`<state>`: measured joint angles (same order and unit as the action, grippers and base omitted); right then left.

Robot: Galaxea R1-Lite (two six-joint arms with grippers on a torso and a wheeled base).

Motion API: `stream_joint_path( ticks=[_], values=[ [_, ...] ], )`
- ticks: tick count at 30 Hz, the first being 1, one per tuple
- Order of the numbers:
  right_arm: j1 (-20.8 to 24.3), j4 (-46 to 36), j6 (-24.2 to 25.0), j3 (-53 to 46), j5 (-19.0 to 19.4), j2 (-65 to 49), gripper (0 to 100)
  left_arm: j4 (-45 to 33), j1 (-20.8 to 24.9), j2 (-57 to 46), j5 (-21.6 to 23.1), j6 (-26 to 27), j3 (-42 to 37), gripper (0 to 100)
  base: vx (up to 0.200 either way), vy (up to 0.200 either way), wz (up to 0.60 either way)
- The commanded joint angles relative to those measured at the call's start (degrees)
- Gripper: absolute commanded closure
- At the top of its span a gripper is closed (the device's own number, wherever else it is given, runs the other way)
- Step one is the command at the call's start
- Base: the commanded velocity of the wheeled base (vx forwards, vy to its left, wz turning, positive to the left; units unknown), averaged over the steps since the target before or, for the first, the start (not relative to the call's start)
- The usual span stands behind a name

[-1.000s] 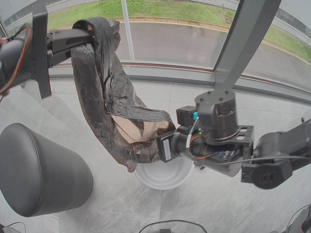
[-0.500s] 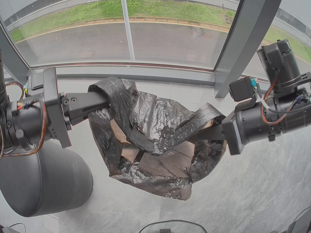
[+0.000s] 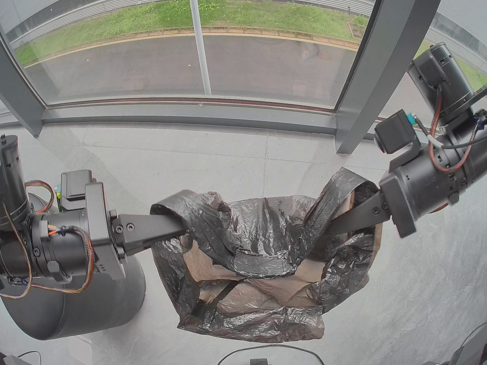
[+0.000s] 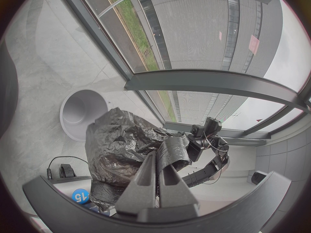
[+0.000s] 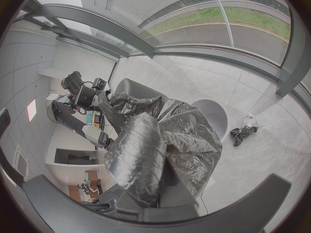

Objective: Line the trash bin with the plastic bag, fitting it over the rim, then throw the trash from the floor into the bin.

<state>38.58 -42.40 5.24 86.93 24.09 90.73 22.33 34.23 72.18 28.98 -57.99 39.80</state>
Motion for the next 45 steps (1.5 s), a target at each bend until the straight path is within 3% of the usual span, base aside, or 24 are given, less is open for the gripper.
stream_joint_path(
  ticks=[1, 19, 30, 35, 45],
  values=[
    [-0.3, 6.7, 0.0, -6.3, 0.3, 4.1, 100, 2.7, 0.0, 2.8, 0.7, 0.1, -3.7, 100, 0.000, 0.000, 0.00],
    [-5.2, 19.5, 1.2, -10.0, 0.3, 11.7, 100, 10.6, -5.4, 15.8, 0.8, 0.0, -2.8, 100, 0.000, 0.000, 0.00],
    [-9.3, 31.7, 1.2, -12.6, 0.3, 20.3, 100, 21.3, -11.2, 32.1, 0.9, -1.8, -0.4, 100, 0.000, 0.000, 0.00],
    [-9.7, 41.9, 1.3, -15.3, 0.5, 24.4, 100, 22.3, -12.9, 37.2, 0.9, -2.4, 3.3, 100, 0.000, 0.000, 0.00],
    [-9.3, 47.5, 3.6, -15.9, 0.5, 30.4, 100, 22.6, -14.1, 39.4, 1.8, -2.0, 4.7, 100, 0.000, 0.000, 0.00]
  ],
)
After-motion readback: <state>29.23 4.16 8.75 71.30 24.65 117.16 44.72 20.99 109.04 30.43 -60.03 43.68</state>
